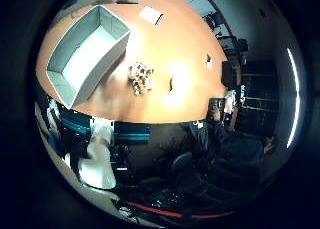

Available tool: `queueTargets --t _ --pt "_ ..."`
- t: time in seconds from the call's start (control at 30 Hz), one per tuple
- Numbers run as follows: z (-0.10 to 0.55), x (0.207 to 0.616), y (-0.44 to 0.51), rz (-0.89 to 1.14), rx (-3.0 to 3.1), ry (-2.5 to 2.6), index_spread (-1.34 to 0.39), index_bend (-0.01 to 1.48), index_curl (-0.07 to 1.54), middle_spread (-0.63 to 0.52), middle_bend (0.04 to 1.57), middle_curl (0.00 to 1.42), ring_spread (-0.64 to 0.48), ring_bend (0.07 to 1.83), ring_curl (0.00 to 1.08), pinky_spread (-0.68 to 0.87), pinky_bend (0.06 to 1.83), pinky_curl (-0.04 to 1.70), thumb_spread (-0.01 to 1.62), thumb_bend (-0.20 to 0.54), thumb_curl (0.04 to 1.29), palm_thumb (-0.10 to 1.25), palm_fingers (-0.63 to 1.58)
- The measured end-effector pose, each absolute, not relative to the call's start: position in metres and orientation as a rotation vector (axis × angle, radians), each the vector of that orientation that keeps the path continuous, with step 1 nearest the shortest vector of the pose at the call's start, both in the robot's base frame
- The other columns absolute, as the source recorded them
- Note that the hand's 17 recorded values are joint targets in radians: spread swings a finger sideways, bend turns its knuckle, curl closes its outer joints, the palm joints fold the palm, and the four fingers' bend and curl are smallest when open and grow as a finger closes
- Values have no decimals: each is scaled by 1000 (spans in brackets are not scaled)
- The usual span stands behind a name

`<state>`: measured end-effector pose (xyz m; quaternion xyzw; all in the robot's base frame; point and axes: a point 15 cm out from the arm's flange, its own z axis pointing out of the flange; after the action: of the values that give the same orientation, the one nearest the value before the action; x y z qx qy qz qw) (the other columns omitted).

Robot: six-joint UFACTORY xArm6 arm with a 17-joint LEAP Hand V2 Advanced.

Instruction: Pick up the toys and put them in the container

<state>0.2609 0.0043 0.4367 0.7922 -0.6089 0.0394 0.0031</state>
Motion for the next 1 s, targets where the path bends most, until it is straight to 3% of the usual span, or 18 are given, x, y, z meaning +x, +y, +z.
queueTargets --t 0.5,1.0 --pt "433 280 -88 228 2328 -1969 -397 169 305 -112 353 379 -51 625 198 342 771 37 1102 -21 280 592 331" --pt "383 269 -309 231 1975 -2255 -385 171 309 -108 339 370 -32 555 196 353 730 50 1099 -25 275 555 268"
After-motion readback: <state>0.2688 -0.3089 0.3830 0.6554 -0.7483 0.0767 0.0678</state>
